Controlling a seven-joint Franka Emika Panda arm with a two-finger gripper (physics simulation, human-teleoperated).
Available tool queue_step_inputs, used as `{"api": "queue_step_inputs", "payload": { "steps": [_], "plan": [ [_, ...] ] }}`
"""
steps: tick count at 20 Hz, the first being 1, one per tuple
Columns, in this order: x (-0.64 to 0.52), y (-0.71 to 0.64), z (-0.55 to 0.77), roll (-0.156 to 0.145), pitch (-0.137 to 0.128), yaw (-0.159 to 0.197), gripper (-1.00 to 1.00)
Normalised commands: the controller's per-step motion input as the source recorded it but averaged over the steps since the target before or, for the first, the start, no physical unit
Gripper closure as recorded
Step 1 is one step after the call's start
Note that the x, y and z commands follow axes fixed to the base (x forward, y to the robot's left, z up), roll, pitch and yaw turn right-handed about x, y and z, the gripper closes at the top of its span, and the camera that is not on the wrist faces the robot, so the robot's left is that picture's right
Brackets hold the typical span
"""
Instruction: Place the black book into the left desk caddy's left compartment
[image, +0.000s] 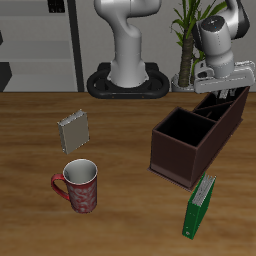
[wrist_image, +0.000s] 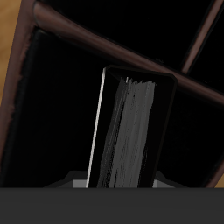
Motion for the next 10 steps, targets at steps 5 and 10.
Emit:
{"api": "queue_step_inputs", "payload": {
  "steps": [5, 10],
  "plan": [
    [0.06, -0.08, -0.01, -0.028, 0.003, 0.003, -1.0],
    [0.1, -0.12, -0.02, -0.022, 0.011, 0.014, -1.0]
  ]
}}
